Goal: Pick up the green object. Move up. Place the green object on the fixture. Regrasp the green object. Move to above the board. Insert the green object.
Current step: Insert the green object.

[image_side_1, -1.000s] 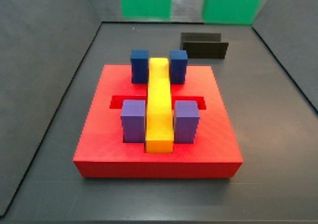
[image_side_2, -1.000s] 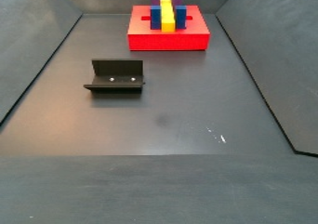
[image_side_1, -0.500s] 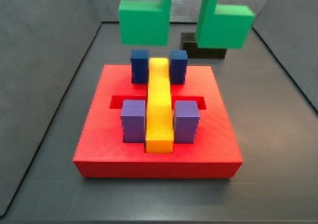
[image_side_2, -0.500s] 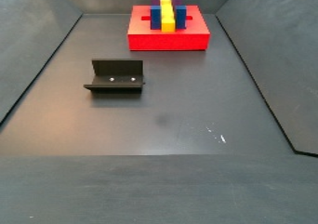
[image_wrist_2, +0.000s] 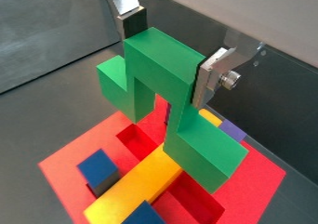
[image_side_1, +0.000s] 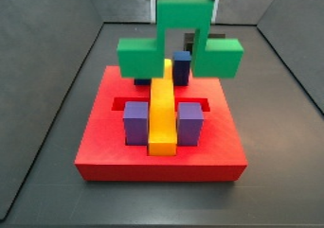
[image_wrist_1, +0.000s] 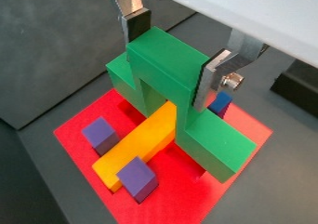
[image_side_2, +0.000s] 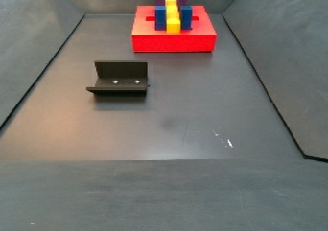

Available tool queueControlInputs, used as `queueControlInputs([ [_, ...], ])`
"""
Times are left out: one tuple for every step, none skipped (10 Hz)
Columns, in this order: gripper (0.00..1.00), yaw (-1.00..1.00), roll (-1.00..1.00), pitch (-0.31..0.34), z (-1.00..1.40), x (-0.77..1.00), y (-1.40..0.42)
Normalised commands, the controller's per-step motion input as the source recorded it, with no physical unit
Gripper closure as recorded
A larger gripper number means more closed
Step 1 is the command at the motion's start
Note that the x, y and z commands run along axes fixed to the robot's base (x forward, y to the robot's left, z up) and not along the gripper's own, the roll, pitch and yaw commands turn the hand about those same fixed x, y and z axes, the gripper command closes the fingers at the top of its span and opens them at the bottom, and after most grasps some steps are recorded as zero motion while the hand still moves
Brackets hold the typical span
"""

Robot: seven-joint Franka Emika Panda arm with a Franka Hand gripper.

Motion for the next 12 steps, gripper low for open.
queueControlInputs([
  [1.00,-0.01,-0.06,-0.083,0.09,-0.19,-0.08],
  [1.00,0.00,0.00,-0.064,-0.02,-0.16,0.00],
  [1.00,0.00,0.00,-0.066,-0.19,-0.10,0.06],
  [1.00,0.01,0.00,-0.110,-0.28,-0.09,0.11],
  [1.00,0.03,-0.05,-0.150,-0.33,-0.14,0.10],
  [1.00,0.01,-0.09,-0.157,-0.33,-0.25,0.04],
  [1.00,0.00,-0.10,-0.140,-0.30,-0.40,0.00],
  [1.00,0.00,-0.07,-0.127,-0.25,-0.46,0.00],
  [1.00,-0.06,-0.07,-0.123,-0.18,-0.55,0.00],
  [1.00,0.00,-0.07,-0.124,0.00,-0.31,-0.02],
  [1.00,0.06,0.00,-0.053,-0.05,0.00,-0.03],
  [1.00,0.12,0.00,-0.011,-0.09,0.32,0.00],
])
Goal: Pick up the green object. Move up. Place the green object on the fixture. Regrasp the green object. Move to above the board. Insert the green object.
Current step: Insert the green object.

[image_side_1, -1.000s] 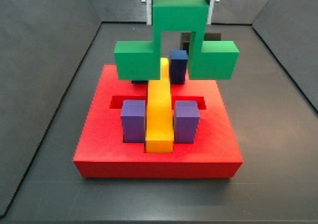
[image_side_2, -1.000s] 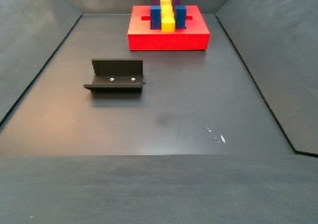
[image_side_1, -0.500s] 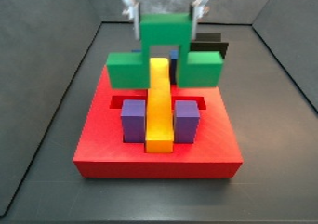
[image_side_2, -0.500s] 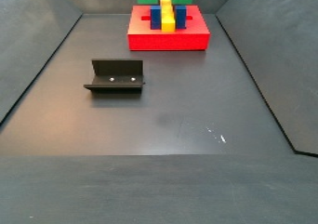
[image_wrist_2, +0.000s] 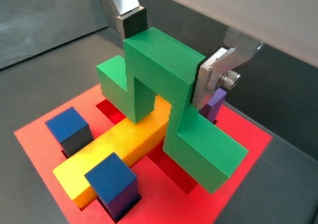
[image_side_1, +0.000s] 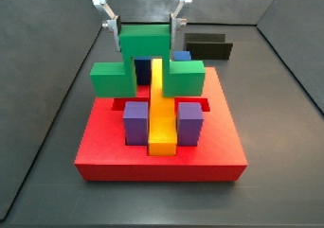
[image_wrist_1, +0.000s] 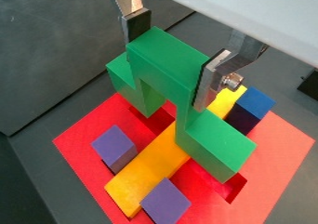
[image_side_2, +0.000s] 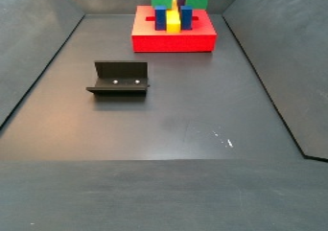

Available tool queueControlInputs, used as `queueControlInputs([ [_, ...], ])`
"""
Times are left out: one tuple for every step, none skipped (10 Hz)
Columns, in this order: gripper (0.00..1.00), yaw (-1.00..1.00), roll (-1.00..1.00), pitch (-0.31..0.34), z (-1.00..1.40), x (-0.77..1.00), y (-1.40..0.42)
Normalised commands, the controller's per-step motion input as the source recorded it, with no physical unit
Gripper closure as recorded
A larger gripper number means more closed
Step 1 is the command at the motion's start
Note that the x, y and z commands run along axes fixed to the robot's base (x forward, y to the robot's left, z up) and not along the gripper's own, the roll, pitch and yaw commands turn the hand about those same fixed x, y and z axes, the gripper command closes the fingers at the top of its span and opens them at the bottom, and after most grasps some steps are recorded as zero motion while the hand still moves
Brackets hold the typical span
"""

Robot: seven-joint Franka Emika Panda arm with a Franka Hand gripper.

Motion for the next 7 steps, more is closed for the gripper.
queueControlInputs([
  [1.00,0.10,-0.04,0.000,-0.10,0.50,0.00],
  [1.00,0.10,-0.06,0.000,-0.05,0.52,0.00],
  [1.00,0.10,-0.06,0.000,-0.02,0.41,0.00],
  [1.00,0.04,0.00,0.000,-0.16,0.00,-0.01],
  [1.00,0.00,0.00,-0.020,-0.19,-0.05,0.00],
  [1.00,-0.08,-0.01,0.000,0.00,-0.22,0.00],
  [1.00,-0.02,-0.05,0.000,0.04,-0.20,0.00],
])
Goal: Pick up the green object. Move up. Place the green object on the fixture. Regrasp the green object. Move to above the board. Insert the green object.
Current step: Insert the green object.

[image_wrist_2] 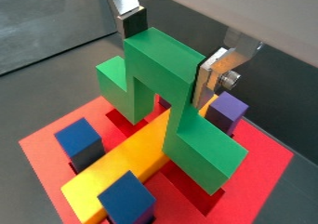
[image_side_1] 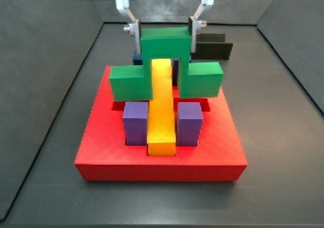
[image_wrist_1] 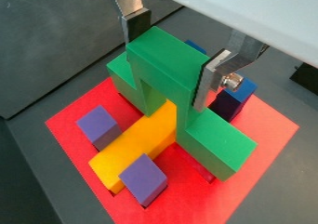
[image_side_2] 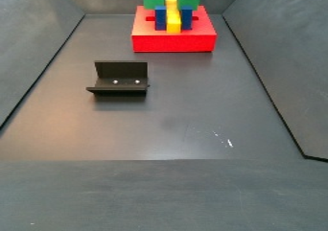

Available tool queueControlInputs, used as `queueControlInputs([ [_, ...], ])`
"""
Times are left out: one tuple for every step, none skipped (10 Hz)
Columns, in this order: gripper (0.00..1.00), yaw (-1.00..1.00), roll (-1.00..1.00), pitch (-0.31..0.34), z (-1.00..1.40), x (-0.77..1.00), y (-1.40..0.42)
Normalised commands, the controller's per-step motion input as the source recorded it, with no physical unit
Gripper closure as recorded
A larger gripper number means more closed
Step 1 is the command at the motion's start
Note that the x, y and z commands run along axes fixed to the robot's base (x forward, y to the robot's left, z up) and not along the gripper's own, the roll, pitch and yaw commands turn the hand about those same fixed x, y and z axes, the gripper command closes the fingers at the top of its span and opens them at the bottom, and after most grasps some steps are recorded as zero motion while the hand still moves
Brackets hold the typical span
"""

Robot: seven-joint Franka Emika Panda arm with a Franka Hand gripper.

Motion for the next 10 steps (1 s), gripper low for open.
queueControlInputs([
  [1.00,0.03,0.00,-0.011,0.00,0.00,0.00],
  [1.00,0.08,0.00,0.000,-0.03,0.05,0.00],
  [1.00,0.08,0.00,0.000,-0.11,0.09,0.00],
  [1.00,0.06,0.00,-0.004,-0.23,0.15,0.00],
  [1.00,0.11,0.00,-0.004,-0.37,0.21,0.00],
  [1.00,0.11,0.08,0.000,-0.47,0.13,0.00],
  [1.00,0.04,0.14,0.000,-0.41,0.10,0.00],
  [1.00,0.00,0.16,0.047,-0.29,0.09,0.00],
  [1.00,0.00,0.15,0.040,-0.26,0.00,0.00],
  [1.00,-0.01,0.17,0.036,-0.28,0.00,-0.01],
])
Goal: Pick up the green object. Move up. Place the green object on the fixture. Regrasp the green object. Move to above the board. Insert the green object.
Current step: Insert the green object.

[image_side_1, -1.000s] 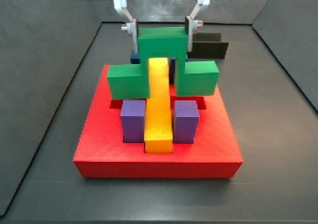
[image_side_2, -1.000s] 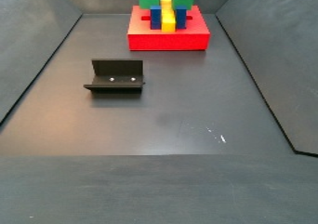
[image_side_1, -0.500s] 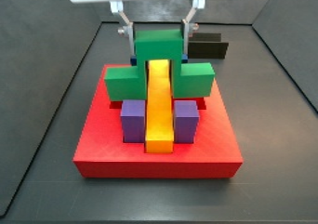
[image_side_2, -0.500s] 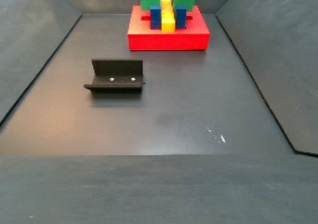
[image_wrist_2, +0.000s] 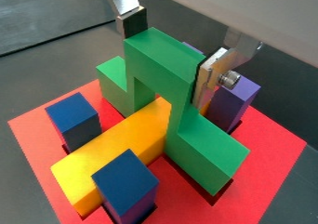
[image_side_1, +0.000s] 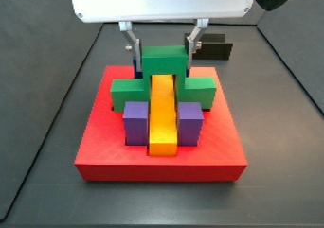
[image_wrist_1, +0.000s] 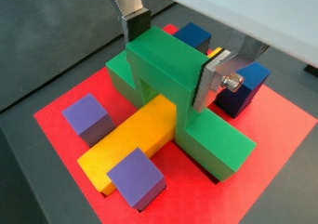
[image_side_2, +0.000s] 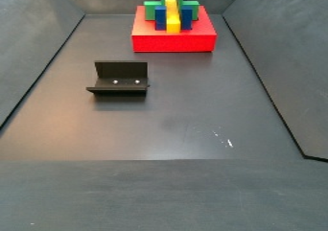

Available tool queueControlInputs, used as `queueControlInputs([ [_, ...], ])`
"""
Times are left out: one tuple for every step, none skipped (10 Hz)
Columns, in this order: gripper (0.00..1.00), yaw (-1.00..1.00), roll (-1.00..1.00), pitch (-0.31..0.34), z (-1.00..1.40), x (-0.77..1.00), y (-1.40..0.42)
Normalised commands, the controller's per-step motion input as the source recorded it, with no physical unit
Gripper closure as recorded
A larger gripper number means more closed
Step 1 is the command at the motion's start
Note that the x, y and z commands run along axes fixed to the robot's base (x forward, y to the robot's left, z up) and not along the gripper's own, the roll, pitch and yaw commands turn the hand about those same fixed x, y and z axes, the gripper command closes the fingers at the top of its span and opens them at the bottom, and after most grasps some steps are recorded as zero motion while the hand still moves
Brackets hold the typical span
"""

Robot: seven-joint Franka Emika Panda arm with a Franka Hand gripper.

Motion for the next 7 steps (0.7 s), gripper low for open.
queueControlInputs([
  [1.00,-0.20,0.14,0.036,-0.23,0.00,-0.07],
  [1.00,-0.43,0.11,0.066,-0.15,0.00,0.00],
  [1.00,-0.41,0.06,0.039,-0.09,0.00,0.00],
  [1.00,-0.17,0.03,0.019,-0.06,0.00,0.00],
  [1.00,0.00,0.10,0.049,-0.27,0.12,0.19],
  [1.00,0.07,0.05,0.041,-0.19,0.03,0.29],
  [1.00,0.11,0.00,0.010,-0.10,0.00,0.25],
])
